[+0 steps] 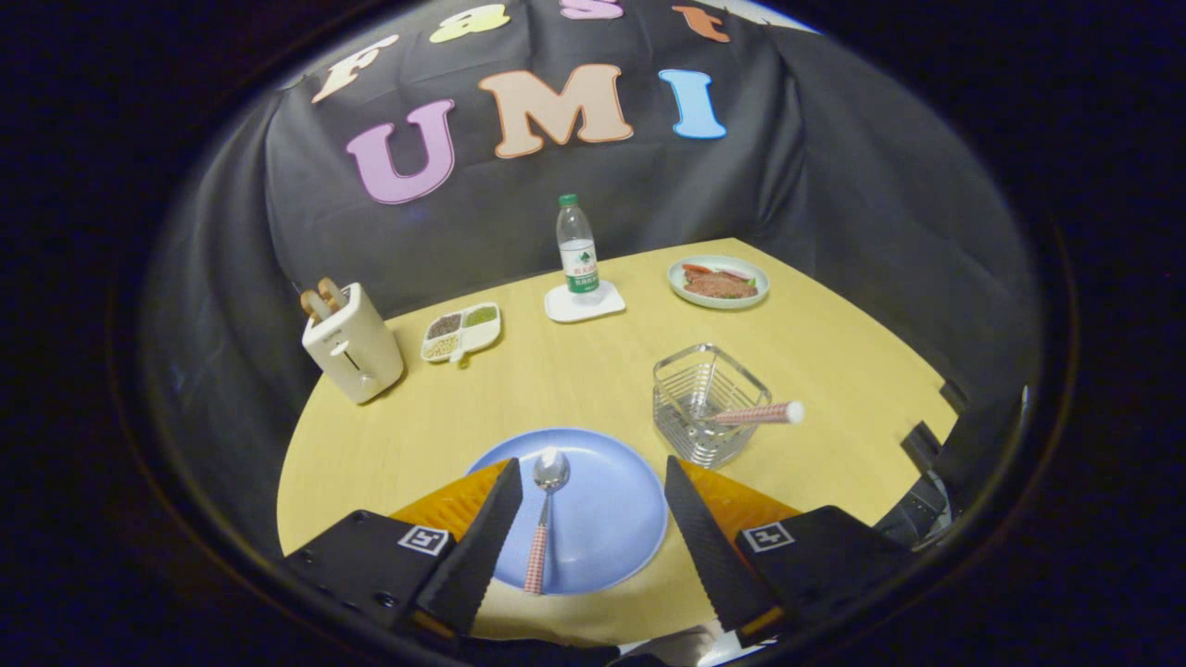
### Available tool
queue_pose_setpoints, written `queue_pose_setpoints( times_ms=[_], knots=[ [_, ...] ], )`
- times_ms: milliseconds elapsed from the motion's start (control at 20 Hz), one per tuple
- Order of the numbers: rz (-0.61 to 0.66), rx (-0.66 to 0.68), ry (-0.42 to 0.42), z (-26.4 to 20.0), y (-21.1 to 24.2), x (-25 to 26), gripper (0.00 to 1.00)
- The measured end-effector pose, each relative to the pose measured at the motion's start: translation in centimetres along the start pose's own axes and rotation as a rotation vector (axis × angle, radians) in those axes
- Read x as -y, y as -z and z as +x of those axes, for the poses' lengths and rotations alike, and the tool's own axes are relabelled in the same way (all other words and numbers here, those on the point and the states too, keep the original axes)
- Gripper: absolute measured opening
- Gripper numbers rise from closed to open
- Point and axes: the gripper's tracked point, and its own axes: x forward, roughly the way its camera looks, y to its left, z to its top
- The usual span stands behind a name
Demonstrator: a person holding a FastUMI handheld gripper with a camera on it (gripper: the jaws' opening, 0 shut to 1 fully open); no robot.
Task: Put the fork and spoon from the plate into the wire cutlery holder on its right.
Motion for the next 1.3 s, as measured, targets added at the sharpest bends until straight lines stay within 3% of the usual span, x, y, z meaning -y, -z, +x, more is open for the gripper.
queue_pose_setpoints(
  times_ms=[350,650,1000,1300],
  knots=[
    [0.04,-0.106,-0.029,3.4,7.7,-2.1,0.98],
    [0.016,-0.165,-0.073,5.0,10.8,-4.1,0.94],
    [0.02,-0.17,-0.032,5.9,11.4,-3.5,0.5],
    [-0.05,-0.178,-0.019,5.7,11.6,-2.8,0.12]
  ],
)
